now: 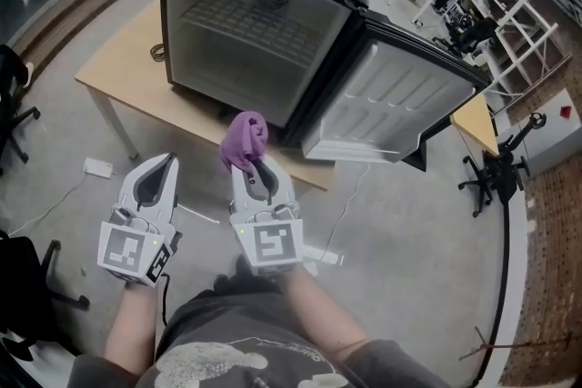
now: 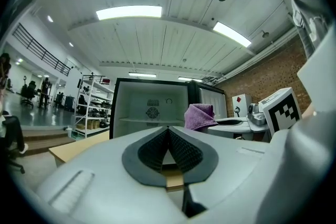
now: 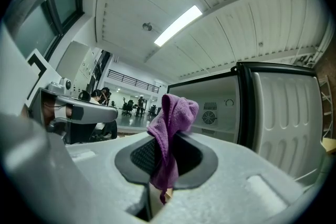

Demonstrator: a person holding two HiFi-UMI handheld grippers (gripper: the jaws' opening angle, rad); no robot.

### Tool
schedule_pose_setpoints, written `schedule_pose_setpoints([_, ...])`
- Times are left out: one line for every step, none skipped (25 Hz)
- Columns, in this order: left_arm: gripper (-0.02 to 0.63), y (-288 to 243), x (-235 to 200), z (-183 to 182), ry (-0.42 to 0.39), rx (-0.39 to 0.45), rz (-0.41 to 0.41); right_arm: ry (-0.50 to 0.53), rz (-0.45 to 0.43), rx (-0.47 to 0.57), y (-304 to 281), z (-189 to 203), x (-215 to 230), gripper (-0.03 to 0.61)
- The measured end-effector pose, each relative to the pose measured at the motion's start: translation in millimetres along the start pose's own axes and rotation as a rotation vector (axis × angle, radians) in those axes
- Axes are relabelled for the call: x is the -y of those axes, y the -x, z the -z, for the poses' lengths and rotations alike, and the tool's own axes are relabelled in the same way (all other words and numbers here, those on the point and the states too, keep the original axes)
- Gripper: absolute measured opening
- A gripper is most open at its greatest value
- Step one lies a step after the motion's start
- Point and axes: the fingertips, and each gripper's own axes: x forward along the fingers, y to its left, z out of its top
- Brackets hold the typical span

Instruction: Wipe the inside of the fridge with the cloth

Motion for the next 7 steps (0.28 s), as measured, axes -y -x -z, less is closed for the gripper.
schedule_pose_setpoints([0.017,1.5,-1.1,-0.8,0.003,0.001,-0.002,-0.001,0.000,-0.003,0.0,-0.6,-1.1,0.037])
schedule_pose_setpoints([0.017,3.1,-2.1,-1.3,0.005,0.000,-0.003,-0.001,-0.001,-0.005,0.1,-1.3,-2.2,0.037])
schedule_pose_setpoints([0.017,4.3,-3.1,-1.2,0.008,-0.002,-0.005,-0.001,-0.002,-0.006,-0.1,-1.9,-3.1,0.037])
schedule_pose_setpoints([0.017,4.7,-4.3,-0.8,0.011,-0.004,-0.008,-0.001,-0.004,-0.006,-0.5,-2.3,-3.7,0.037])
schedule_pose_setpoints([0.017,4.4,-5.5,-0.3,0.013,-0.006,-0.011,0.000,-0.006,-0.005,-1.2,-2.7,-4.0,0.037])
schedule_pose_setpoints([0.017,3.9,-6.9,0.3,0.016,-0.008,-0.015,0.002,-0.009,-0.005,-2.1,-3.0,-4.2,0.037])
schedule_pose_setpoints([0.017,3.2,-8.4,0.9,0.018,-0.010,-0.019,0.003,-0.012,-0.004,-3.1,-3.3,-4.3,0.037])
